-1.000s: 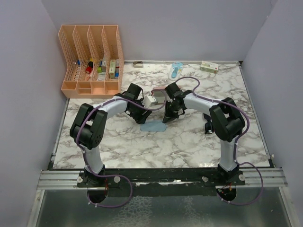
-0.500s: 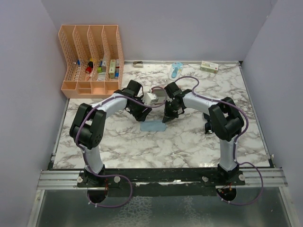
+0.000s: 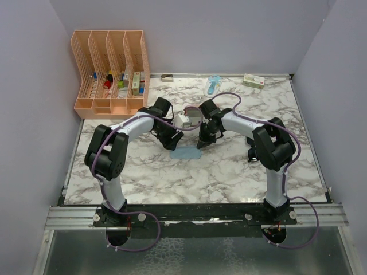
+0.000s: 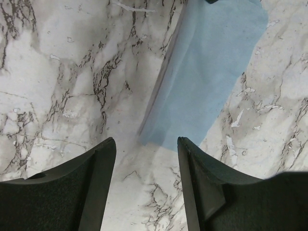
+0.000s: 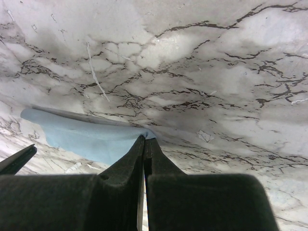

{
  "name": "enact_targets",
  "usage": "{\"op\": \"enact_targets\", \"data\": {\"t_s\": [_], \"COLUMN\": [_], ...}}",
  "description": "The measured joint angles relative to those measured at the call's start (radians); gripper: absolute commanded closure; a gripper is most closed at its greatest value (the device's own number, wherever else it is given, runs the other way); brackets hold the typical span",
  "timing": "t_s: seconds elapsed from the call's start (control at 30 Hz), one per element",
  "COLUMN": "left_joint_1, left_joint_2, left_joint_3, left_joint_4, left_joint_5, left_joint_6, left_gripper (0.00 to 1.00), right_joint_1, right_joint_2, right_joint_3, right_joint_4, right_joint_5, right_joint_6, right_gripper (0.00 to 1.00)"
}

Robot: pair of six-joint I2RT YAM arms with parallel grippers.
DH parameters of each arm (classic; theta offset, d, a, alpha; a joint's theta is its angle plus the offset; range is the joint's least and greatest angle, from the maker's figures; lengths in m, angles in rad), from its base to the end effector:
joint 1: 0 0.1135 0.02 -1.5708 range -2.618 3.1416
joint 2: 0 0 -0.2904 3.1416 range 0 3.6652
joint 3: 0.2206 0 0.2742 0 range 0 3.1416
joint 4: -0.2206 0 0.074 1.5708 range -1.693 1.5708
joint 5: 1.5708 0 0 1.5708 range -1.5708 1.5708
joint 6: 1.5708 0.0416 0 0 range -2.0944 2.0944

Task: Organize the sunglasses
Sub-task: Pick up the glasses cleaning cloth from the center of the board.

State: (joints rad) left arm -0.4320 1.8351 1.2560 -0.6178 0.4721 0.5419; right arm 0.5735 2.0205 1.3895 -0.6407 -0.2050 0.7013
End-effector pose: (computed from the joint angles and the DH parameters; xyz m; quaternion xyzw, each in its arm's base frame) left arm 0.3491 -0.1818 0.1942 0.4854 0.8239 -0.2195 0.1931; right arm 0.3578 0.2412 0.1560 0.0476 0.9826 0.1695 0.0589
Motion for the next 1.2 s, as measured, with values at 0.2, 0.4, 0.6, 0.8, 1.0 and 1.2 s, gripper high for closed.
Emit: {"op": "enact_targets", "data": {"t_s": [0.2, 0.4, 0.6, 0.8, 1.0, 1.2], "left_joint_1": [0.0, 0.001, 0.002, 0.007, 0.009, 0.01], "left_joint_2": [0.019, 0.063, 0.074, 0.079, 0.077, 0.07], "left_joint_3": [-0.004, 0.01, 0.024, 0.022, 0.008, -0.016], "left_joint_4": [-0.008, 0.002, 0.002, 0.016, 0.031, 0.046], "left_joint_5": [0.006, 0.011, 0.012, 0.012, 0.035, 0.058], "left_joint_6": [0.013, 0.014, 0.014, 0.026, 0.034, 0.036], "left_gripper": [0.44, 0.44, 0.52, 0.69, 0.73, 1.0], "right_joint_1": [-0.002, -0.005, -0.005, -0.005, -0.005, -0.005], "right_joint_2": [0.004, 0.01, 0.01, 0.01, 0.01, 0.011], "right_joint_3": [0.002, 0.01, 0.011, 0.011, 0.011, 0.011], "right_joint_4": [-0.001, -0.009, -0.01, -0.01, -0.01, -0.01], "right_joint_5": [-0.013, -0.019, -0.019, -0.019, -0.02, -0.02], "right_joint_6": [0.0, 0.0, 0.0, 0.001, 0.002, 0.002], "right_gripper": [0.99, 0.99, 0.99, 0.99, 0.99, 0.99]}}
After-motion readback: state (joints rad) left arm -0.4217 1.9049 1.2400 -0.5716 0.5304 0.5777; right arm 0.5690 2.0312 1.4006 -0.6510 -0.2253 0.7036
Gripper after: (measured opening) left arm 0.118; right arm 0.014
